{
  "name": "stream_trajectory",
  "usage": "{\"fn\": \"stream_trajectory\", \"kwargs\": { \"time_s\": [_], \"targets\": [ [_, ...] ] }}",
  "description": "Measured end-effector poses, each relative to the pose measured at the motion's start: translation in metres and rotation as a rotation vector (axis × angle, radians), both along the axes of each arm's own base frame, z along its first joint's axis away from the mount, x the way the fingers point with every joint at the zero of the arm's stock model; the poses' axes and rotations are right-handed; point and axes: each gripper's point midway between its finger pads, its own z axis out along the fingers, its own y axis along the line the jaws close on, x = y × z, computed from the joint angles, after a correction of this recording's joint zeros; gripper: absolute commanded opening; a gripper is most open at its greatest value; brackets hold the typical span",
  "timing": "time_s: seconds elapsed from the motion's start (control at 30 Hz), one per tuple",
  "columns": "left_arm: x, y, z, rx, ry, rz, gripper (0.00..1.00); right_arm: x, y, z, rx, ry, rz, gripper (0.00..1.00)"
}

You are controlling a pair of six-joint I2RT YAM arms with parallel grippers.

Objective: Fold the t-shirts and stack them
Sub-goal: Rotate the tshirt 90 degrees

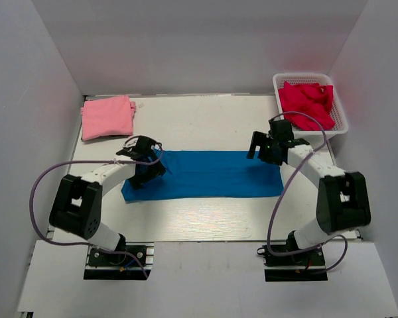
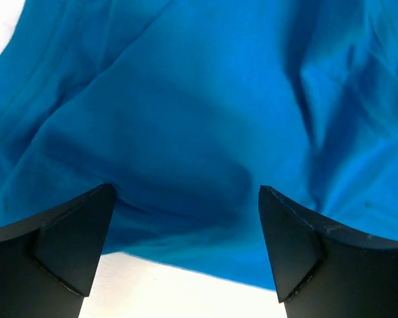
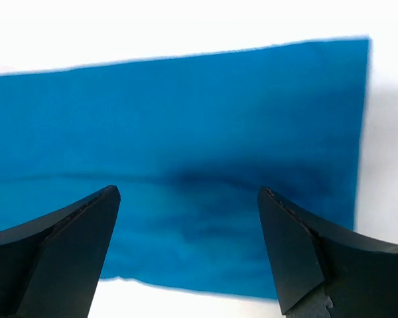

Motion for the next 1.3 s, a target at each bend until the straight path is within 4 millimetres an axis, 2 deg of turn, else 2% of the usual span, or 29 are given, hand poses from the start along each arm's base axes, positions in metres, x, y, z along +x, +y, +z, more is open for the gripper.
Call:
{"fn": "stream_trajectory", "kwargs": {
  "time_s": [0.1, 0.2, 0.3, 0.37, 0.47, 0.57, 0.67, 0.7, 0.8, 0.87, 0.9, 0.97, 1.07, 1.13, 1.2, 1.23, 1.27, 1.3],
  "targets": [
    [0.015, -0.003, -0.002, 0.0, 0.012, 0.021, 1.0, 0.017, 0.008, -0.015, 0.014, 0.037, 0.01, 0.9],
    [0.039, -0.009, -0.002, -0.003, 0.002, 0.035, 1.0, 0.024, 0.01, -0.034, 0.006, 0.084, 0.003, 0.9],
    [0.064, -0.013, -0.008, -0.001, 0.011, 0.046, 1.0, 0.018, 0.009, -0.052, 0.003, 0.134, -0.01, 0.9],
    [0.079, -0.015, -0.013, 0.013, 0.036, 0.043, 1.0, 0.018, 0.01, -0.053, 0.012, 0.127, -0.017, 0.9],
    [0.117, -0.019, -0.014, 0.032, 0.037, 0.028, 1.0, 0.012, 0.01, -0.053, 0.028, 0.103, -0.012, 0.9],
    [0.17, -0.029, -0.013, 0.049, 0.004, -0.002, 1.0, -0.012, 0.011, -0.054, 0.056, 0.082, 0.007, 0.9],
    [0.238, -0.053, -0.007, 0.016, -0.093, -0.063, 1.0, -0.051, 0.023, -0.054, 0.087, 0.075, 0.075, 0.9],
    [0.263, -0.068, -0.003, -0.026, -0.149, -0.099, 1.0, -0.064, 0.031, -0.053, 0.1, 0.077, 0.111, 0.9],
    [0.332, -0.133, 0.01, -0.268, -0.373, -0.252, 1.0, -0.111, 0.063, -0.053, 0.143, 0.088, 0.27, 0.9],
    [0.36, -0.177, 0.017, -0.449, -0.502, -0.347, 1.0, -0.152, 0.092, -0.05, 0.205, 0.114, 0.429, 0.9],
    [0.37, -0.196, 0.022, -0.527, -0.565, -0.386, 1.0, -0.167, 0.1, -0.049, 0.228, 0.123, 0.485, 0.9],
    [0.376, -0.226, 0.023, -0.644, -0.648, -0.443, 1.0, -0.192, 0.114, -0.047, 0.261, 0.132, 0.589, 0.9],
    [0.37, -0.252, 0.032, -0.721, -0.707, -0.471, 1.0, -0.215, 0.131, -0.046, 0.305, 0.15, 0.7, 0.9],
    [0.368, -0.264, 0.034, -0.73, -0.726, -0.472, 1.0, -0.229, 0.146, -0.047, 0.329, 0.168, 0.784, 0.9],
    [0.369, -0.269, 0.035, -0.721, -0.746, -0.452, 1.0, -0.237, 0.164, -0.047, 0.343, 0.181, 0.862, 0.75],
    [0.37, -0.272, 0.035, -0.712, -0.756, -0.44, 1.0, -0.239, 0.173, -0.046, 0.35, 0.189, 0.893, 0.71],
    [0.371, -0.273, 0.035, -0.701, -0.763, -0.426, 1.0, -0.242, 0.182, -0.049, 0.346, 0.196, 0.922, 0.71],
    [0.373, -0.272, 0.035, -0.689, -0.77, -0.409, 1.0, -0.244, 0.191, -0.049, 0.351, 0.203, 0.949, 0.8]
  ]
}}
